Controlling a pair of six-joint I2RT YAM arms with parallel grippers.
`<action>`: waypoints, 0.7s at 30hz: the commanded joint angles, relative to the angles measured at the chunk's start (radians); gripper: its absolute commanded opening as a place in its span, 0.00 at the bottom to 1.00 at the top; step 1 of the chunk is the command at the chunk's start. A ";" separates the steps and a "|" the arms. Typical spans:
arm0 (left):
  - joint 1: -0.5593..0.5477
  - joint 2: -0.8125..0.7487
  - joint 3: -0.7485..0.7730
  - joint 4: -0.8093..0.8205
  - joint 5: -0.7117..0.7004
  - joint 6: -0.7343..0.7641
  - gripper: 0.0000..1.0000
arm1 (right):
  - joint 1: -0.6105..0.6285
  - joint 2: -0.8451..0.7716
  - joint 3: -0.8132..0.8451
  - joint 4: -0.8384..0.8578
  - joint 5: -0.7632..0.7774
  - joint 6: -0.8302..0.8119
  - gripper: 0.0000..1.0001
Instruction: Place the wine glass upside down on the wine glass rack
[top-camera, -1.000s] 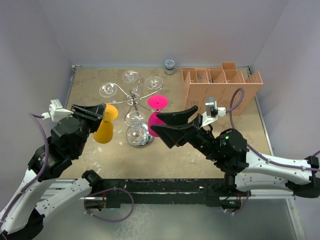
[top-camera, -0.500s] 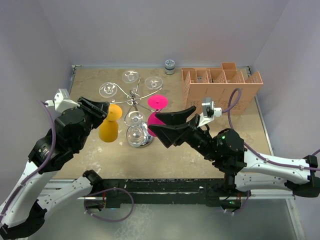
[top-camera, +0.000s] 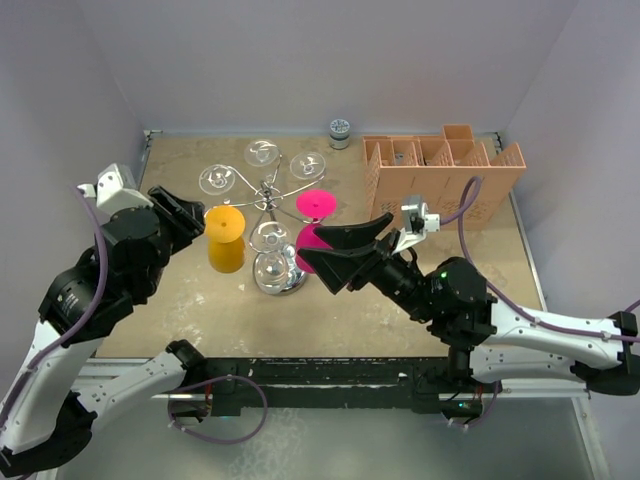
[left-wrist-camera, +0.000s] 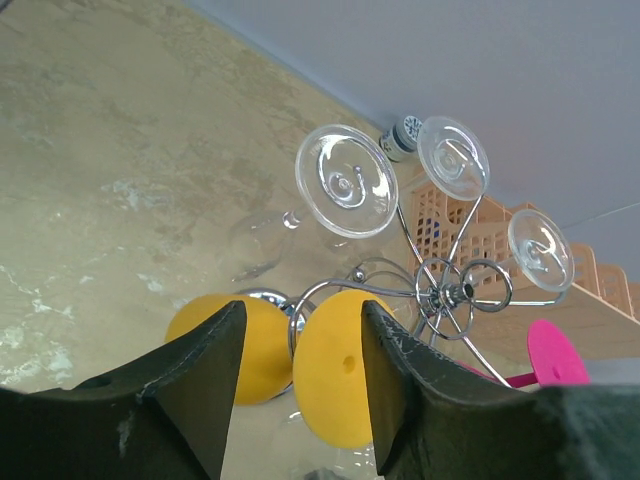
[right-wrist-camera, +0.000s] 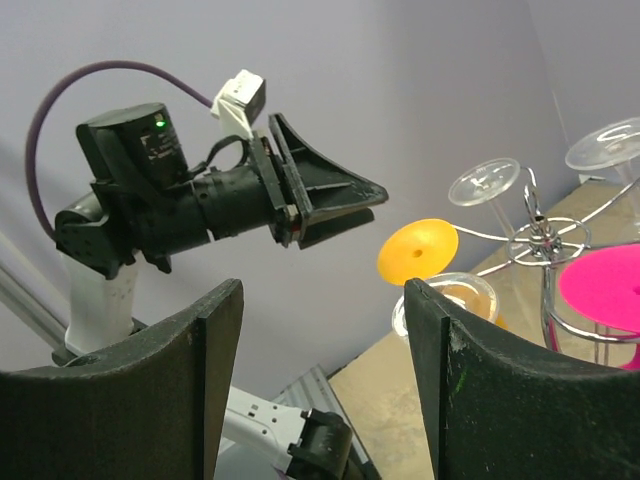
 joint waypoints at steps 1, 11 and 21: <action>0.001 -0.015 0.067 -0.008 -0.067 0.113 0.48 | 0.004 -0.043 0.014 -0.025 0.052 0.026 0.67; 0.001 -0.159 0.019 0.004 -0.209 0.253 0.50 | 0.004 -0.111 0.144 -0.459 0.336 0.019 0.70; 0.002 -0.290 -0.006 0.035 -0.254 0.343 0.53 | 0.004 -0.219 0.215 -0.964 0.704 0.218 0.73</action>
